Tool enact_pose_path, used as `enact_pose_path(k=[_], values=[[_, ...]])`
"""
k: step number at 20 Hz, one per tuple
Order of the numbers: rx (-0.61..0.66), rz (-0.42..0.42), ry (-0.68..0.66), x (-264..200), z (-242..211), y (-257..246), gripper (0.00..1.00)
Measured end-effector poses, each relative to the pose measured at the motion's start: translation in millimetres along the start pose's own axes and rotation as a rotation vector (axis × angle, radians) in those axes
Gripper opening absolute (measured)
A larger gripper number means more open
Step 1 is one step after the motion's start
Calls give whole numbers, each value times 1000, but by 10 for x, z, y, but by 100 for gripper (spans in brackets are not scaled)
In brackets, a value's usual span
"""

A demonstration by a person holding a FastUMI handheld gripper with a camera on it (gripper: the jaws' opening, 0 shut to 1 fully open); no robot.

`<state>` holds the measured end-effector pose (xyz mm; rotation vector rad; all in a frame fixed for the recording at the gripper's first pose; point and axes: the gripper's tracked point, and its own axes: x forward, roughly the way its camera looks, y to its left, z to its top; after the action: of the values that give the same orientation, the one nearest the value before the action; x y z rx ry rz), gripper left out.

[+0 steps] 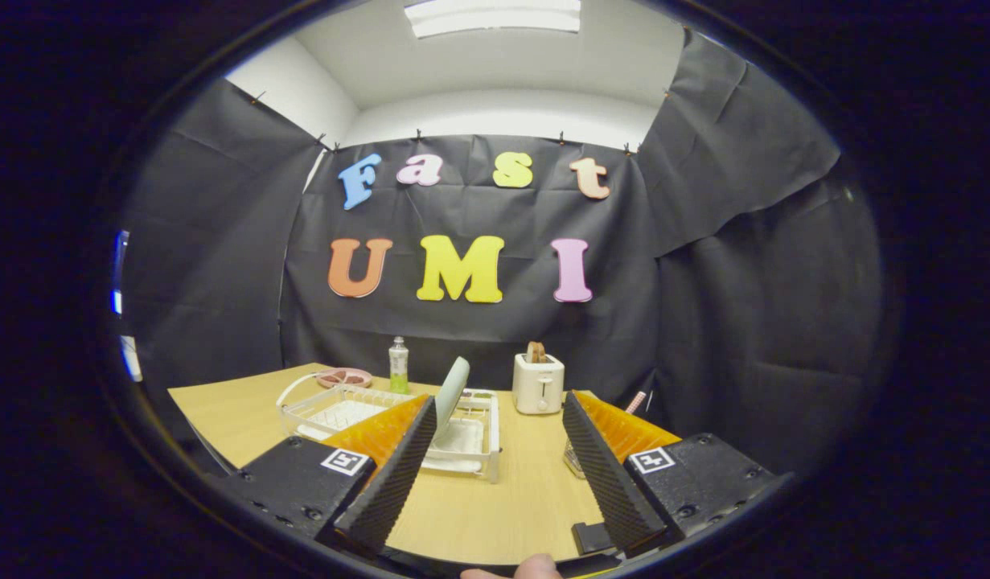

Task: Take the plate from the dish rack, then take the spoon from the basket and place it into the plate.

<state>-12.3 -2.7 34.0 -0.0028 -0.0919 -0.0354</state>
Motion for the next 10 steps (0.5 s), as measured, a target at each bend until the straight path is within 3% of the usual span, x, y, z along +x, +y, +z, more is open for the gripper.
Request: enact_pose_path(k=[10], values=[[65,49,3,266,47,-30,100]])
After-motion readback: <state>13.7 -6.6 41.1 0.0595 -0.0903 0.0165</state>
